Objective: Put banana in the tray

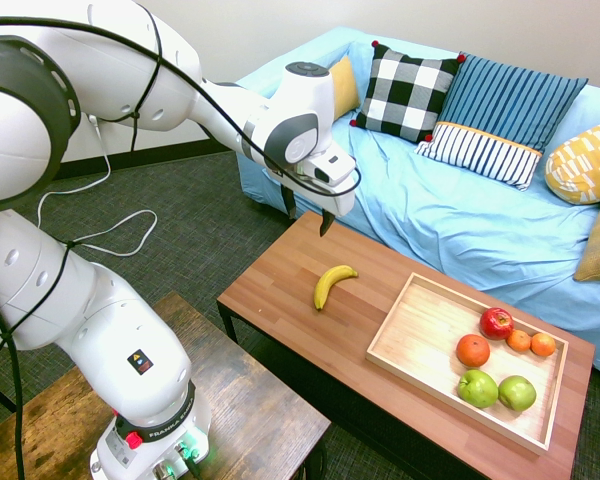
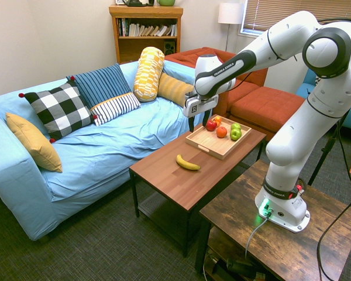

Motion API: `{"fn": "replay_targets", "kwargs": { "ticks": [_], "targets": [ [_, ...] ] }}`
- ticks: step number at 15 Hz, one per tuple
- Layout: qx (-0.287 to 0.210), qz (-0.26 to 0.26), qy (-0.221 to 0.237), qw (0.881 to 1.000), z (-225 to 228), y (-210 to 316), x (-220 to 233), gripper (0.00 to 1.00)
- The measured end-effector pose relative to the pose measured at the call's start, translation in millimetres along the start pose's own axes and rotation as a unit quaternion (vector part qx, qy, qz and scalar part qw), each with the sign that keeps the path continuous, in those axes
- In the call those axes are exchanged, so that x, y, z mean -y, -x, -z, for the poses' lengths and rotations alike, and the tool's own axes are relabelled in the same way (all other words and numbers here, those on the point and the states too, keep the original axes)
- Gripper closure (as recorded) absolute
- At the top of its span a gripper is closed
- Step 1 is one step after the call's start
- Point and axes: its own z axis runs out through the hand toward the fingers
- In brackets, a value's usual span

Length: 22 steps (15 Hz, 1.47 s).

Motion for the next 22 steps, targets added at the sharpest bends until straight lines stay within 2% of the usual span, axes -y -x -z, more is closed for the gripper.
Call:
{"fn": "replay_targets", "kwargs": {
  "ticks": [5, 11, 18, 22],
  "targets": [
    [0.000, 0.000, -0.001, 1.000, -25.2, -1.2, 0.2, 0.00],
    [-0.007, -0.012, -0.016, 1.000, -127.1, -15.3, 10.4, 0.00],
    [-0.002, -0.039, 0.011, 0.999, -229.9, -36.6, 46.8, 0.00],
    [0.006, -0.056, 0.018, 0.998, -268.9, -47.8, 60.8, 0.00]
  ]
}}
